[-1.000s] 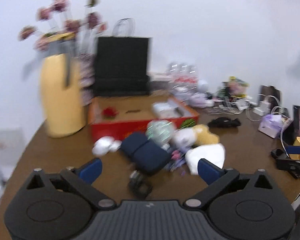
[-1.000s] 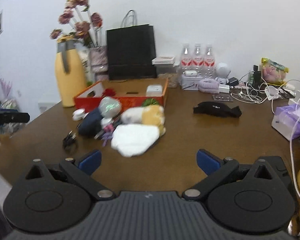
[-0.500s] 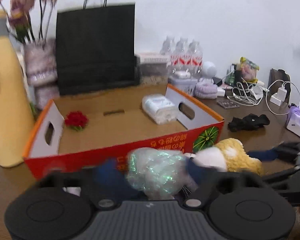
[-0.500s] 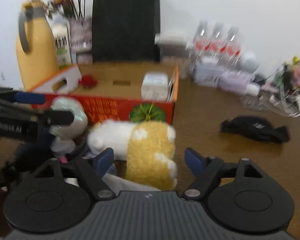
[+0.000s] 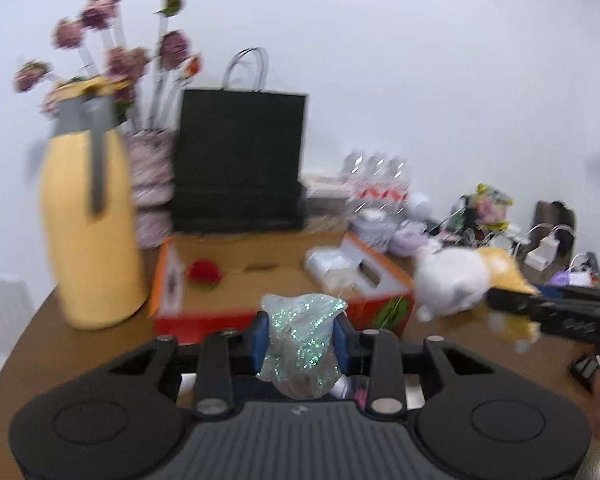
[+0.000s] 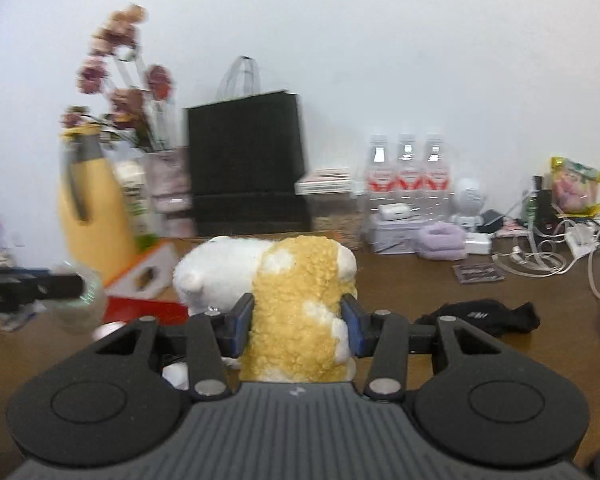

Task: Organize objects
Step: 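Carry the plastic bag and plush toy into the cardboard box and release both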

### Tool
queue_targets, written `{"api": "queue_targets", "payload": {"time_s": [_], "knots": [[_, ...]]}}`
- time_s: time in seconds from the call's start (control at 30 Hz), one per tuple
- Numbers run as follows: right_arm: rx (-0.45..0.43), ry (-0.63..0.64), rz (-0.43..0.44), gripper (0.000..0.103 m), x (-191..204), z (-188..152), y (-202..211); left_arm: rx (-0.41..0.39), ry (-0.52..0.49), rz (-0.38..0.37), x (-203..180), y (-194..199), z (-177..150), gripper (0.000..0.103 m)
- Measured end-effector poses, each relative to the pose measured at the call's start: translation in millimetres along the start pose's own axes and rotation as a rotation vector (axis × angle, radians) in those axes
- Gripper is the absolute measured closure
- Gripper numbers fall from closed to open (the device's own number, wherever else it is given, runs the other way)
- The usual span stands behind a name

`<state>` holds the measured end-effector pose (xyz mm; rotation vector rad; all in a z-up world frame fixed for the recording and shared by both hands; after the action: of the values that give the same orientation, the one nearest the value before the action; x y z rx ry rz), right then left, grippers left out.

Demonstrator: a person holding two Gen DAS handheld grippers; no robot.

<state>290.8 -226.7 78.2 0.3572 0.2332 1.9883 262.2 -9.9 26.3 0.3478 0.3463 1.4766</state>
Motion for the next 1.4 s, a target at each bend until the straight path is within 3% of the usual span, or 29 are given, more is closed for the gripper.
{"api": "queue_targets", "payload": {"time_s": [0.23, 0.37, 0.47, 0.57, 0.73, 0.83, 0.9, 0.97, 1.07, 1.13, 1.17, 1.2, 1.27, 1.33, 1.4], "knots": [[0.139, -0.068, 0.110, 0.056, 45.0, -73.7, 54.6, 0.119, 0.063, 0.060, 23.5, 63.5, -69.9, 0.070], [0.217, -0.144, 0.118, 0.056, 45.0, -108.5, 70.6, 0.139, 0.068, 0.084, 32.8, 81.4, -85.0, 0.070], [0.206, -0.146, 0.101, 0.056, 40.4, -107.6, 76.7, 0.120, 0.080, 0.082, 37.7, 83.0, -80.9, 0.070], [0.150, -0.111, 0.103, 0.056, 38.7, -83.8, 75.4, 0.096, 0.078, 0.072, 39.7, 73.5, -67.7, 0.070], [0.067, 0.005, 0.107, 0.056, 18.9, -5.7, 24.6, -0.021, 0.031, -0.016, 44.3, 22.3, 1.2, 0.070], [0.089, 0.033, 0.114, 0.056, -1.8, 41.8, -43.7, -0.009, -0.012, -0.009, 45.3, -38.6, 46.4, 0.069], [0.158, 0.022, 0.118, 0.056, -16.4, 64.2, -102.6, 0.044, -0.036, 0.019, 45.0, -91.2, 70.2, 0.069], [0.290, 0.024, 0.090, 0.056, -27.8, 72.3, -168.3, 0.110, -0.064, 0.057, 44.1, -145.2, 85.6, 0.069], [0.471, 0.038, -0.031, 0.056, -42.3, 57.8, -241.1, 0.214, -0.116, 0.115, 43.5, -211.9, 90.1, 0.061], [0.530, 0.061, -0.075, 0.055, -47.4, 49.1, -267.9, 0.243, -0.134, 0.163, 45.5, -242.9, 88.3, 0.059], [0.562, 0.063, -0.080, 0.050, -48.6, 43.7, -277.5, 0.252, -0.132, 0.183, 49.7, -253.7, 87.2, 0.058], [0.580, 0.062, -0.079, 0.049, -48.7, 38.6, -285.3, 0.259, -0.135, 0.193, 51.1, -263.6, 86.2, 0.048], [0.590, 0.130, -0.094, 0.030, -40.5, 30.8, -288.9, 0.268, -0.132, 0.220, 56.7, -280.1, 82.8, 0.032], [0.566, 0.160, -0.083, 0.012, -30.8, 33.2, -281.5, 0.273, -0.126, 0.205, 58.3, -282.3, 82.6, 0.032], [0.517, 0.179, -0.071, 0.007, -26.3, 46.0, -267.8, 0.261, -0.121, 0.194, 60.1, -270.2, 87.8, 0.022]]}}
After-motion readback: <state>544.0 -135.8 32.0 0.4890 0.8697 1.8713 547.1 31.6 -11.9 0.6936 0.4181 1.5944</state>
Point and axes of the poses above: each gripper's, at about its wrist camera, not at the fingertips, and y roughly against the way its jaws point, x to its left, z to its top, the point moved 4 cm from there along -y, roughly the way its jaws point, and after that the axes turned 8 degrees about z, right-handed, at the moved point
